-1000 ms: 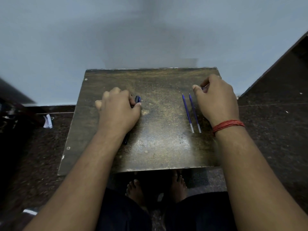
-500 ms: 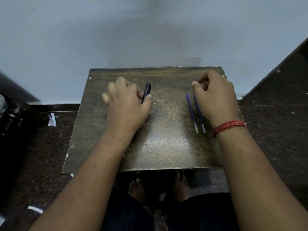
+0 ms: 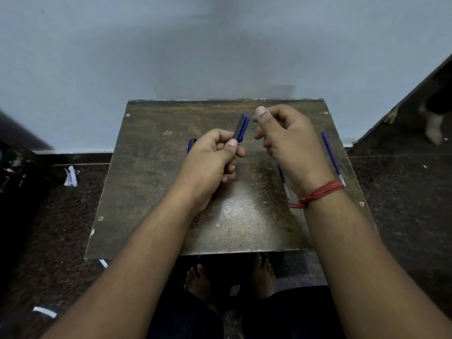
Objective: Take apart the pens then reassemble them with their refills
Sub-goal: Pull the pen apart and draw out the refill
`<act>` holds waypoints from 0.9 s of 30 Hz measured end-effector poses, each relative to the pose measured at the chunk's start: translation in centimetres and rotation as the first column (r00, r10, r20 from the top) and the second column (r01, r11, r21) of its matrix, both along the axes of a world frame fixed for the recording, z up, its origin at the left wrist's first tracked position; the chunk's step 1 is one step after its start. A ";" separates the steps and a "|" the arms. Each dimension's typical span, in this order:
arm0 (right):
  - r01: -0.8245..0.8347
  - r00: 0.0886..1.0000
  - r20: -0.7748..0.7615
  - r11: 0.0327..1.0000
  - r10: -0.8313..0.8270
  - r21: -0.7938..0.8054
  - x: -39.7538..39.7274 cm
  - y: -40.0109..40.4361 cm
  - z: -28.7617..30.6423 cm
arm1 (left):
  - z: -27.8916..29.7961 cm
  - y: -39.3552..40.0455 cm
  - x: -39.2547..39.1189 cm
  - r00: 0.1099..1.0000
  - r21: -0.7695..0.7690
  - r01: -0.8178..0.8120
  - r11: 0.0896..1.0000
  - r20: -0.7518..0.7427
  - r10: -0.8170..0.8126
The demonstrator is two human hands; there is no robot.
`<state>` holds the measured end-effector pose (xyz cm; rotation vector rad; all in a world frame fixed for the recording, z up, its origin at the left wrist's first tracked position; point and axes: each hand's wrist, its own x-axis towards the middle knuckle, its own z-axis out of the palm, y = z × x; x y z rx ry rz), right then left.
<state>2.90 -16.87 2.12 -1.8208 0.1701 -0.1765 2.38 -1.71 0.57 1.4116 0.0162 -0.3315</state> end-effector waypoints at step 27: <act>-0.145 0.989 0.056 0.981 0.138 0.132 -0.1 0.6 -0.3 | 0.3 -1.6 -1.1 0.977 0.240 0.081 0.967 0.175 -0.125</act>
